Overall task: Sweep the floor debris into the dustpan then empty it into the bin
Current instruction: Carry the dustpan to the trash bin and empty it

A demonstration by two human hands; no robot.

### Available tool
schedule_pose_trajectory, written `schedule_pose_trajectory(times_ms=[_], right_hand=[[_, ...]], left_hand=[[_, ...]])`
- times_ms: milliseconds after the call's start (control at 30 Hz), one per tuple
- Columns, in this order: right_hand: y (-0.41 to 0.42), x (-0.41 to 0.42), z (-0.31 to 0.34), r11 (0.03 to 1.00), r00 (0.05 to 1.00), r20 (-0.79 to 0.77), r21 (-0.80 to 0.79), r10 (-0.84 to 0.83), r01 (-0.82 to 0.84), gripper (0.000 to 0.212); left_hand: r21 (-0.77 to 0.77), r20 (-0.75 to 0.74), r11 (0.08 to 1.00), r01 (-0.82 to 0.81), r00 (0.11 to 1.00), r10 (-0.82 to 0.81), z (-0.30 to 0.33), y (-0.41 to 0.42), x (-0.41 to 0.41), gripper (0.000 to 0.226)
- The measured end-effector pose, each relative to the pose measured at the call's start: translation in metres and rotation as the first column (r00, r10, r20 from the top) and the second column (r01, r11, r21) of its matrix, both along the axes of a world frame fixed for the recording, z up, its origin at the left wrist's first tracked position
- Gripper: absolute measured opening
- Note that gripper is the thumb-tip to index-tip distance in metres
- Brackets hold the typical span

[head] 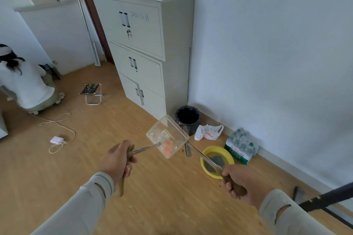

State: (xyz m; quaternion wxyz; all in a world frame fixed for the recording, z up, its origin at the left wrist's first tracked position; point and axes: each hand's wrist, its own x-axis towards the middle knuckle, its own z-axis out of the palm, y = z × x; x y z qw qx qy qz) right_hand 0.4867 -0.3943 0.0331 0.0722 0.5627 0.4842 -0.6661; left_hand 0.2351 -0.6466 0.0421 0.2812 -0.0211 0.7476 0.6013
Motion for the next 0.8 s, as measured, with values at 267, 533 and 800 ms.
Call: schedule_pose_trajectory(times_ms=[267,533,800], right_hand=[[-0.025,-0.056,0.0,0.995,0.995,0.035,-0.02,-0.096,0.096,0.023],[-0.011,-0.084,-0.018,0.99,0.986,0.107,-0.045,-0.125,0.131,0.015],[0.031,-0.118,-0.054,0.99,0.989,0.149,-0.137,-0.009,0.029,0.007]], left_hand=[[0.039,-0.004,0.986,0.162,0.987,-0.162,0.008,0.002,-0.089,0.049],[0.248,0.303,0.949,0.192,0.916,-0.264,-0.006,0.016,-0.149,0.04],[0.158,0.438,0.984,0.081,0.888,-0.143,-0.037,0.057,-0.146,0.024]])
